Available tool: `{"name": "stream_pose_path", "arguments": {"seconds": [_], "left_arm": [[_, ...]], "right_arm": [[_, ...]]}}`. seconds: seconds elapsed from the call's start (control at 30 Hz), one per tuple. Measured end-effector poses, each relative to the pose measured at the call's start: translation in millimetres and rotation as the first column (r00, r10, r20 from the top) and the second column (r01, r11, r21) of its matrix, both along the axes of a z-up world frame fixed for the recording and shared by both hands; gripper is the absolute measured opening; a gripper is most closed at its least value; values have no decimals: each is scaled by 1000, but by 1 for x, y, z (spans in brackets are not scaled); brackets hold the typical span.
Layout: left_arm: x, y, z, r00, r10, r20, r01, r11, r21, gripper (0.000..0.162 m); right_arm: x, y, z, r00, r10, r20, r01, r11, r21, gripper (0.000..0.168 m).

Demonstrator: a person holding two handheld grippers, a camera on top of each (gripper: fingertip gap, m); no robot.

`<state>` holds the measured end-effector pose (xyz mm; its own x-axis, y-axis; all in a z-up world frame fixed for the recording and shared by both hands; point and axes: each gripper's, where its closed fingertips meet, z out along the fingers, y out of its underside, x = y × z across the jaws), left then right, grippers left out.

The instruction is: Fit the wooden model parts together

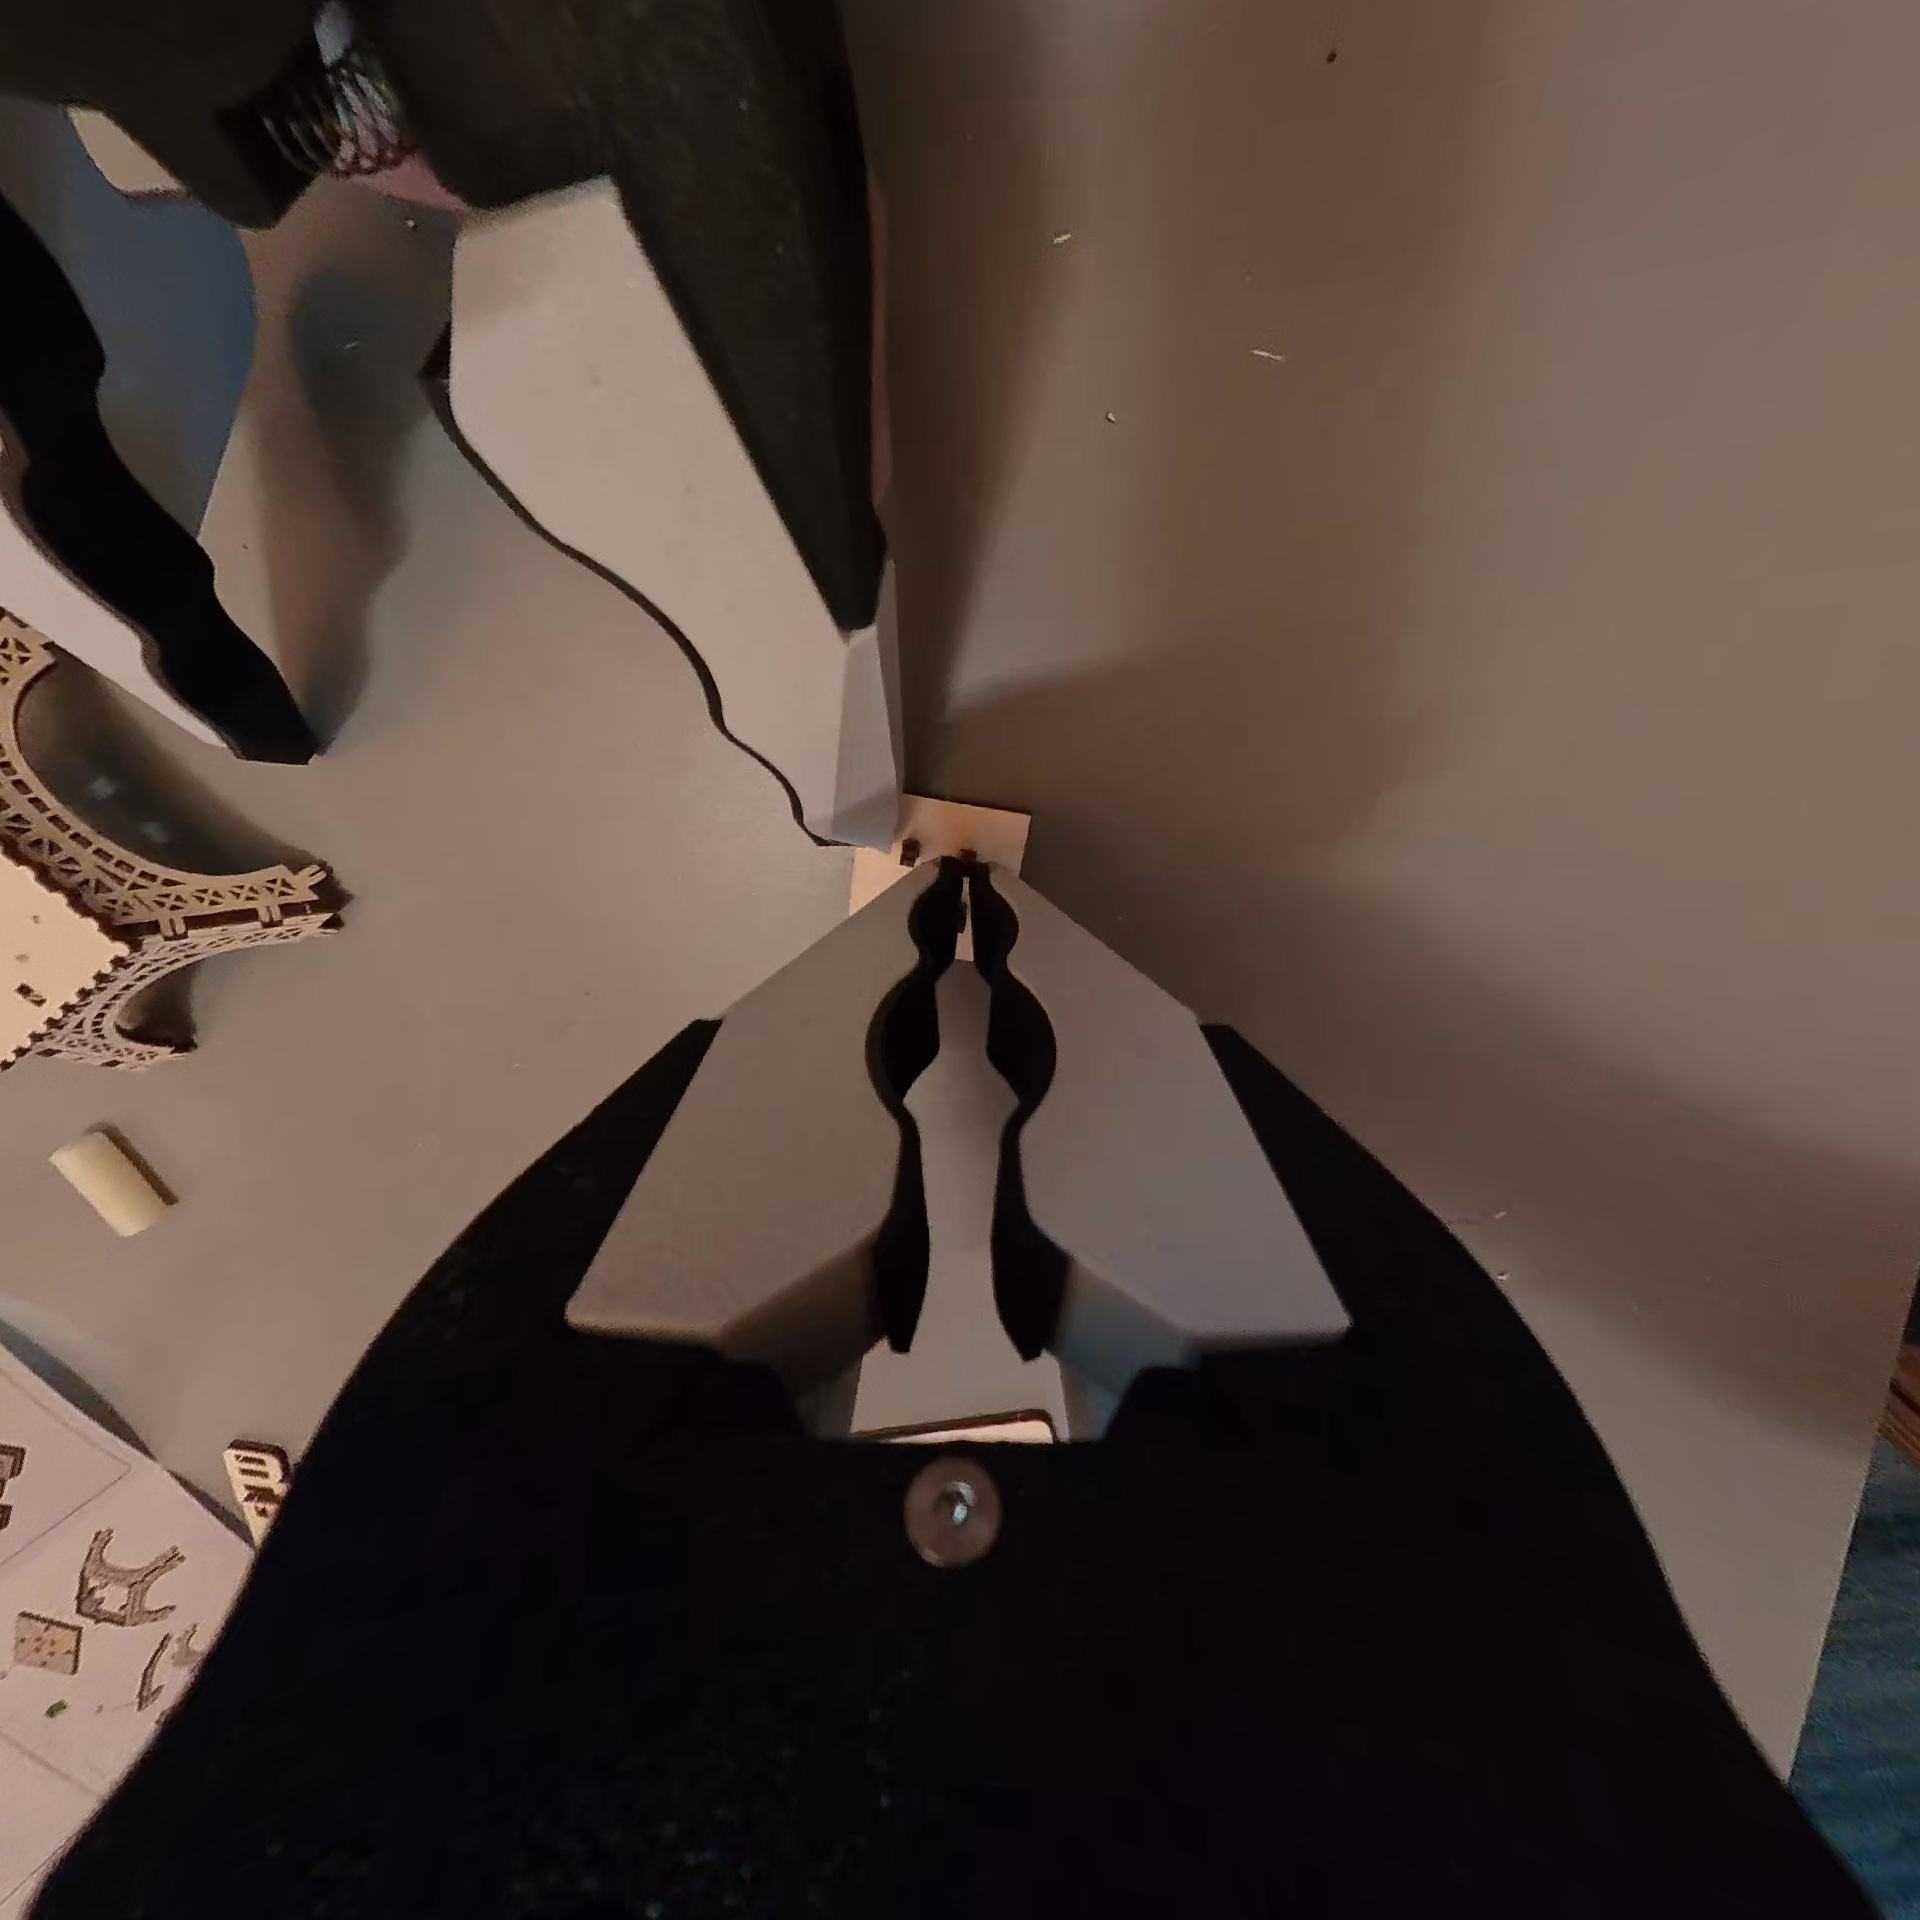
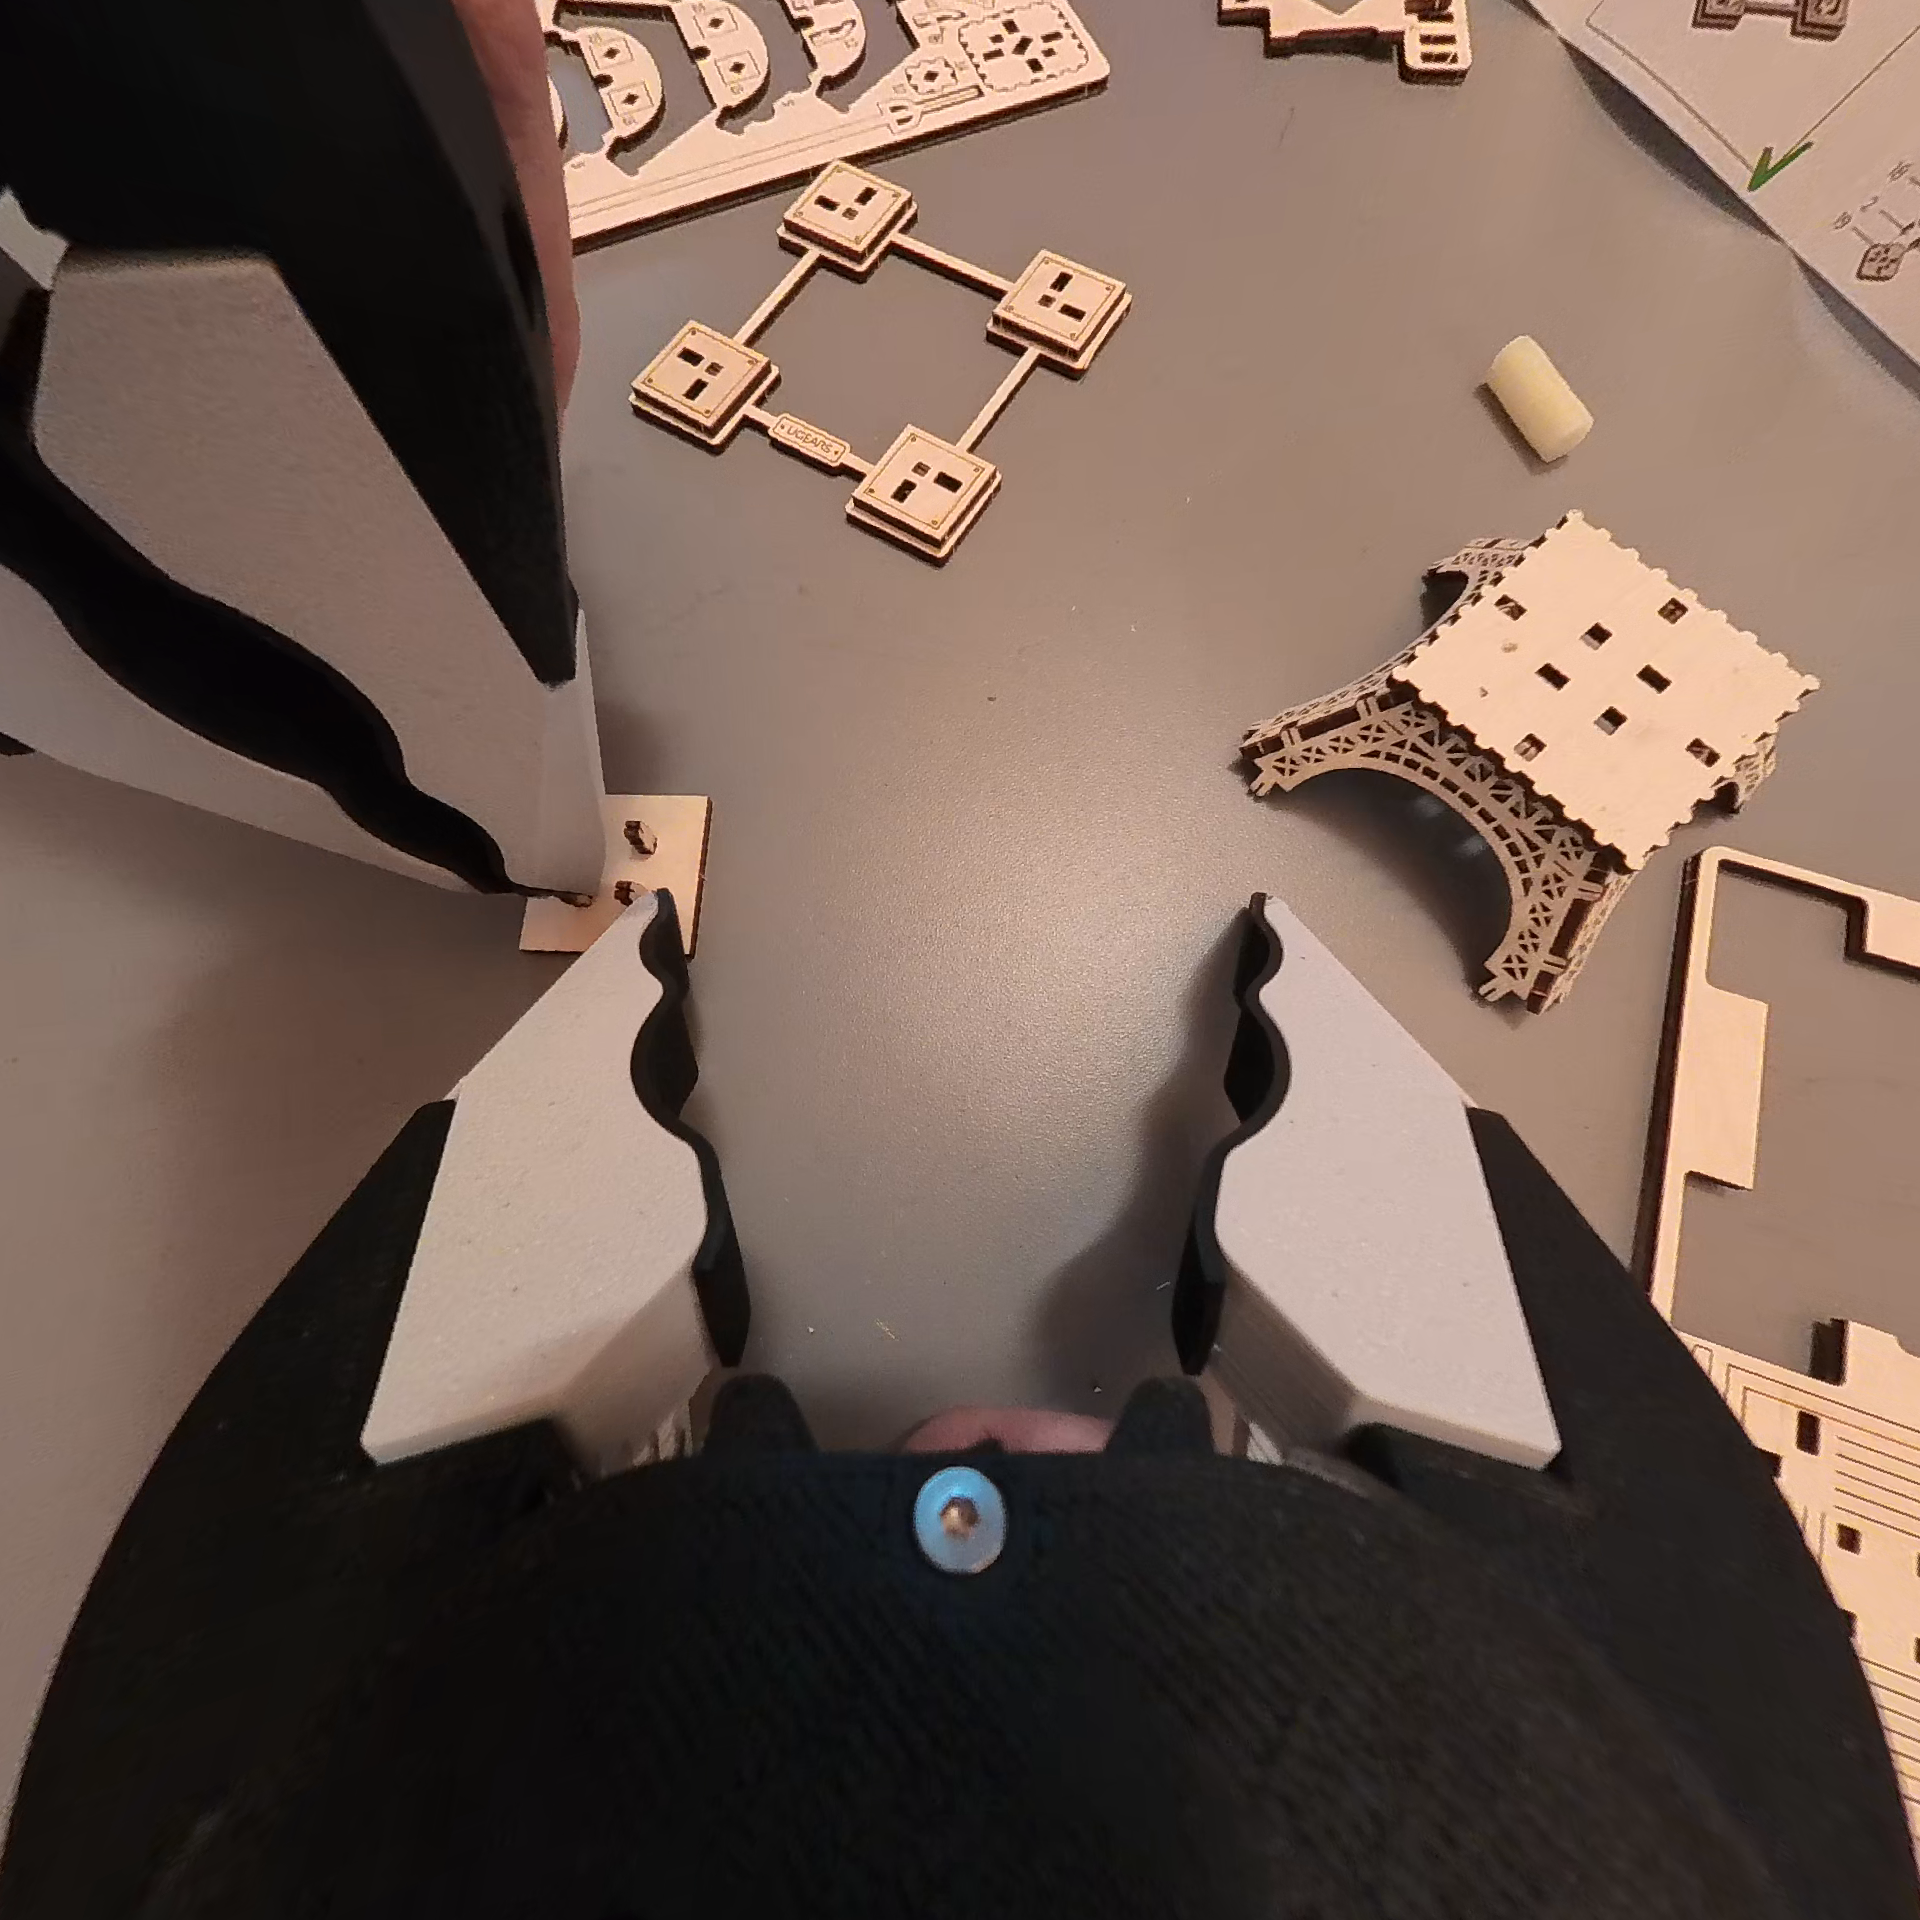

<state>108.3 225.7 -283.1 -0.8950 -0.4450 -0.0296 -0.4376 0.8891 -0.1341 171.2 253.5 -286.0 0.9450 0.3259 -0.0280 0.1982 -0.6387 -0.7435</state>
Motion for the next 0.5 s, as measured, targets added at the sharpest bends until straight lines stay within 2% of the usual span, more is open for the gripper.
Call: {"name": "stream_pose_path", "arguments": {"seconds": [0.3, 0.5], "left_arm": [[0, 1, 0, 1000, 18, -11, -18, 1000, 22, 0], [1, 0, -1, 1000, -29, -5, 29, 996, 79, 0]], "right_arm": [[0, 0, 0, 1000, 0, 0, 0, 1000, 0, 104], [0, 0, 0, 1000, 0, 0, 0, 1000, 0, 104]]}}
